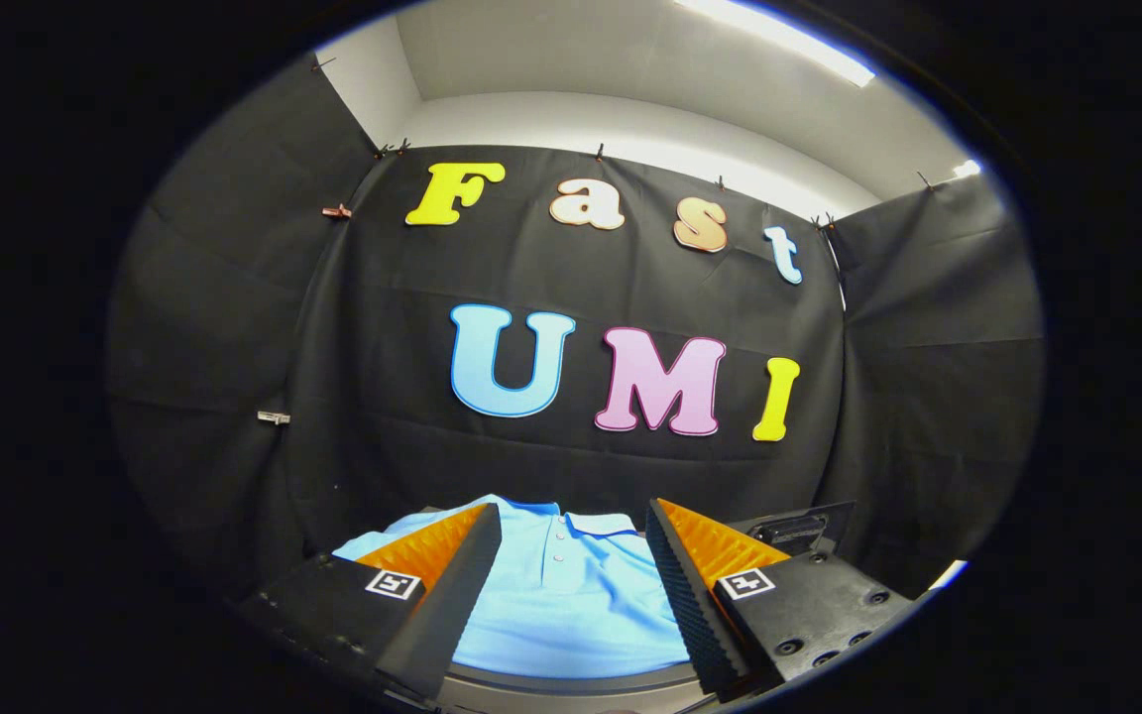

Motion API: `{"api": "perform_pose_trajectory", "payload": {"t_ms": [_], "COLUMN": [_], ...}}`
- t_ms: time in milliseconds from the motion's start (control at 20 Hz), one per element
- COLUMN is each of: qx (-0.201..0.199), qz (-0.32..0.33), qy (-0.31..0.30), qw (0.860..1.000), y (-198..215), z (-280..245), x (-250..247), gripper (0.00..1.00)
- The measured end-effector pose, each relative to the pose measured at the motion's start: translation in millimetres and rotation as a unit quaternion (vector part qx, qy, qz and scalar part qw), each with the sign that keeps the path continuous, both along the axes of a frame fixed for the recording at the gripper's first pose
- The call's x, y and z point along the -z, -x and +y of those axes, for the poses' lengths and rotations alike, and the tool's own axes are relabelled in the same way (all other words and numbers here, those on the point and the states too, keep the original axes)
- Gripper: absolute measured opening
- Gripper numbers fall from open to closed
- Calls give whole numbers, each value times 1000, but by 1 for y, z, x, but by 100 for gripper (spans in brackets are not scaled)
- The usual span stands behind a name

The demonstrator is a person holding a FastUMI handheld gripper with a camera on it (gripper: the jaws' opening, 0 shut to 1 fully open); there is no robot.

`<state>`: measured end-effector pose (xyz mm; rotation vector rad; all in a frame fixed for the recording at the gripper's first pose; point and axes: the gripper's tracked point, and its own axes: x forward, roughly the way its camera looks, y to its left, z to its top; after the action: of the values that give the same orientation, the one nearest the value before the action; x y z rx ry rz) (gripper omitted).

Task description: Put the clothes into the washing machine and then close the washing machine lid.

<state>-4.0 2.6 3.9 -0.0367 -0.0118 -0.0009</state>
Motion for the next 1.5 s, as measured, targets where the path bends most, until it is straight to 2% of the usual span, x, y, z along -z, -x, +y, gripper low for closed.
{"api": "perform_pose_trajectory", "payload": {"t_ms": [250, 550, 700, 800, 1050, 1250, 1350, 1500], "qx": [0, -29, -69, -78, -58, -25, -14, -6], "qz": [17, 77, 159, 215, 254, 280, 308, 366], "qy": [7, 10, 35, 55, 29, -12, -36, -47], "qw": [1000, 997, 984, 972, 965, 960, 951, 929], "y": [-6, -33, -47, -53, -84, -105, -110, -111], "z": [-2, 11, 30, 30, 25, 12, 9, 5], "x": [10, 35, 76, 103, 112, 119, 133, 161], "gripper": [93, 93, 94, 94, 94, 94, 94, 94]}}
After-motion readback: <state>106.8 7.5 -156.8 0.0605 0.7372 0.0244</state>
